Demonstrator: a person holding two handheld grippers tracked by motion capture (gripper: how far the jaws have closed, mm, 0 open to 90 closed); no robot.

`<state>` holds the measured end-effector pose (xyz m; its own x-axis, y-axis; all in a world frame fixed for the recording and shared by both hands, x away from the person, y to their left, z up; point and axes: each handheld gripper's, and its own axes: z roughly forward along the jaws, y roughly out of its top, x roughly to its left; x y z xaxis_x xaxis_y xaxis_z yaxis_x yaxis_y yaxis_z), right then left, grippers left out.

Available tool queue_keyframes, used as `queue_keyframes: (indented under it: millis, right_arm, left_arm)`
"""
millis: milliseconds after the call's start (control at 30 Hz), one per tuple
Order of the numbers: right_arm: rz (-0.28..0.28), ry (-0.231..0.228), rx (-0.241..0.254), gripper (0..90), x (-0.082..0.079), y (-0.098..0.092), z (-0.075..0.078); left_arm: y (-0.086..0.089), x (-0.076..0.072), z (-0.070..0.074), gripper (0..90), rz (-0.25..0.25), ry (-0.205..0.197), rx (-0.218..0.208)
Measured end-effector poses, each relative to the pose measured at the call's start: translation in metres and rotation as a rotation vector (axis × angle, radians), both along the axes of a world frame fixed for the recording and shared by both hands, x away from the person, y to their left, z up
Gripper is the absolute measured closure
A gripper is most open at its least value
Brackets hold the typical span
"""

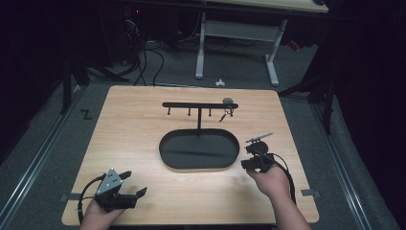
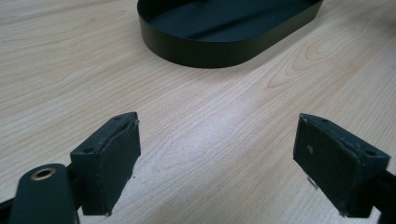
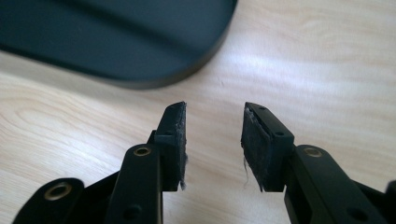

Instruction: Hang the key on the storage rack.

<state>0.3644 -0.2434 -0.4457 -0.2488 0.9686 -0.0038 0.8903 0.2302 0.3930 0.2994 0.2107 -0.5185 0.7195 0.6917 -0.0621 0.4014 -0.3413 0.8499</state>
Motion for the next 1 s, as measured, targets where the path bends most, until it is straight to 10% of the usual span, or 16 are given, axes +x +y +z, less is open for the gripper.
queue_keyframes:
  millis: [367,633,700,800,1000]
  right_arm:
    - [-0.058,-0.144,0.056,52.9,-0.051,-0.018,-0.047]
    - [-0.104,-0.376,0.039,41.5,-0.091,-0.02,-0.073]
    - [-0.106,-0.361,0.116,37.3,-0.096,-0.021,-0.075]
    - [-0.059,-0.426,0.094,36.7,-0.099,-0.017,-0.068]
    - [-0.034,-0.398,0.106,35.7,-0.096,-0.013,-0.074]
  left_arm:
    - [-0.001,0.001,-0.002,15.3,-0.002,0.002,0.019]
    - [-0.004,0.002,-0.004,15.3,0.006,-0.005,0.046]
    - [-0.006,0.002,-0.003,15.3,0.006,-0.011,0.051]
    - [-0.008,0.0,-0.003,15.3,0.0,-0.02,0.066]
    - [-0.007,-0.001,-0.004,15.3,0.0,-0.016,0.068]
